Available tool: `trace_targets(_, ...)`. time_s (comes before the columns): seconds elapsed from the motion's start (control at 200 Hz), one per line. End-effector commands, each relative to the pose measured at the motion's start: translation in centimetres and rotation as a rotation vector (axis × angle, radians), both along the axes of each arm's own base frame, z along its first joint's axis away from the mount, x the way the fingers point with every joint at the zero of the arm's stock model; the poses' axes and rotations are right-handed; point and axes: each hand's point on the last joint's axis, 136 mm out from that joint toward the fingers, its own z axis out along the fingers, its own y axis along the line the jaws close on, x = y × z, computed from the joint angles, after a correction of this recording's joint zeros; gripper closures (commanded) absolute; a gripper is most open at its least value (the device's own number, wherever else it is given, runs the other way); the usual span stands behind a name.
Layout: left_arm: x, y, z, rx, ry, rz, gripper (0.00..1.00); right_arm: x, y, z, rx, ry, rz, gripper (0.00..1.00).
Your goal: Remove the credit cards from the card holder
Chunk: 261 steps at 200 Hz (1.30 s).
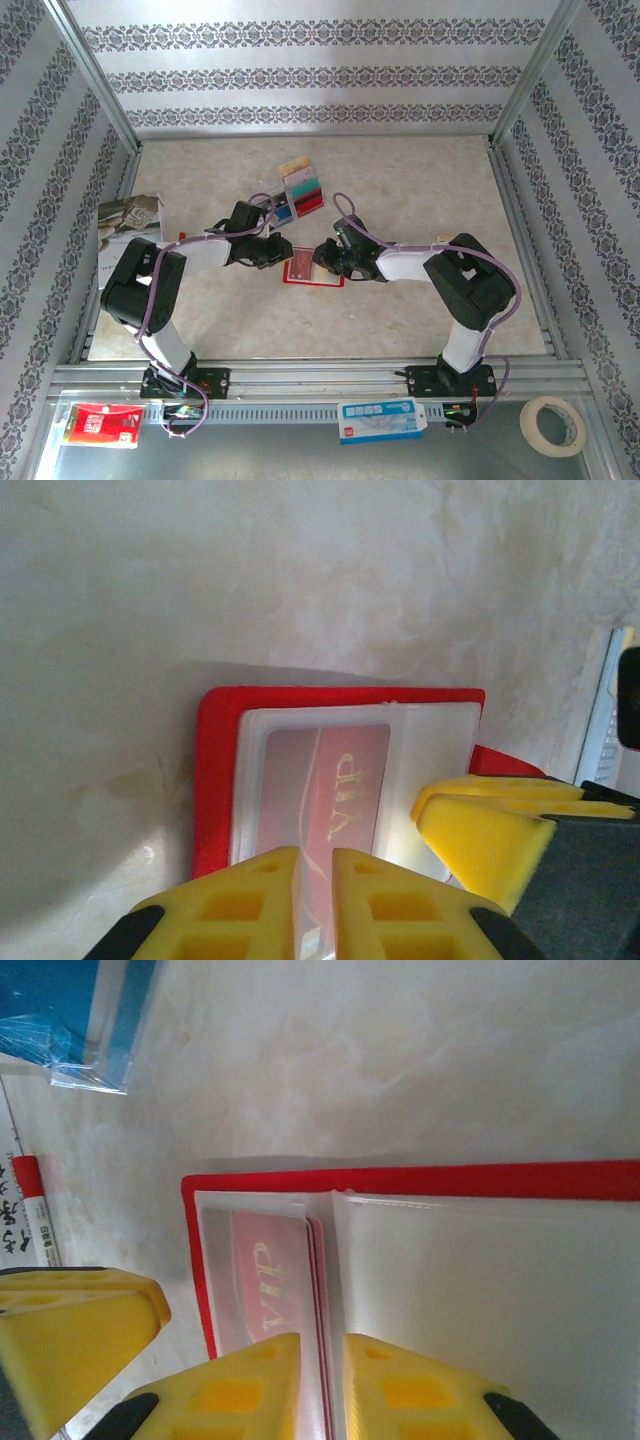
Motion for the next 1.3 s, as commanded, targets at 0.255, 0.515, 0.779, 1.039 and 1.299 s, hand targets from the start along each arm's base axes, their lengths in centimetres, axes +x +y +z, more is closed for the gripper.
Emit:
trace_targets(0.255,-0.4,-0.5,-1.1,0.030,0.029,-0.047,0.86,0.3,1.1,0.3,0.017,-0.031,0.028,0.83)
trace_targets(0.515,-0.6,-0.2,-1.9,0.051,0.048,-0.051,0.86,0.1,1.2,-0.1,0.017,-0.022,0.042,0.84)
trace_targets(0.779,-1.4,0.6,-3.2,0.097,0.074,-0.046,0.89,0.1,1.5,-0.3,0.020,-0.017,0.062,0.87)
trace_targets(1.039,-1.8,1.1,-4.2,0.131,0.100,-0.044,0.90,0.0,1.6,-0.5,0.021,-0.016,0.079,0.87)
trace_targets(1.299,-2.1,1.7,-4.8,0.174,0.114,-0.040,0.90,-0.1,1.1,-1.3,-0.008,0.014,0.061,0.87)
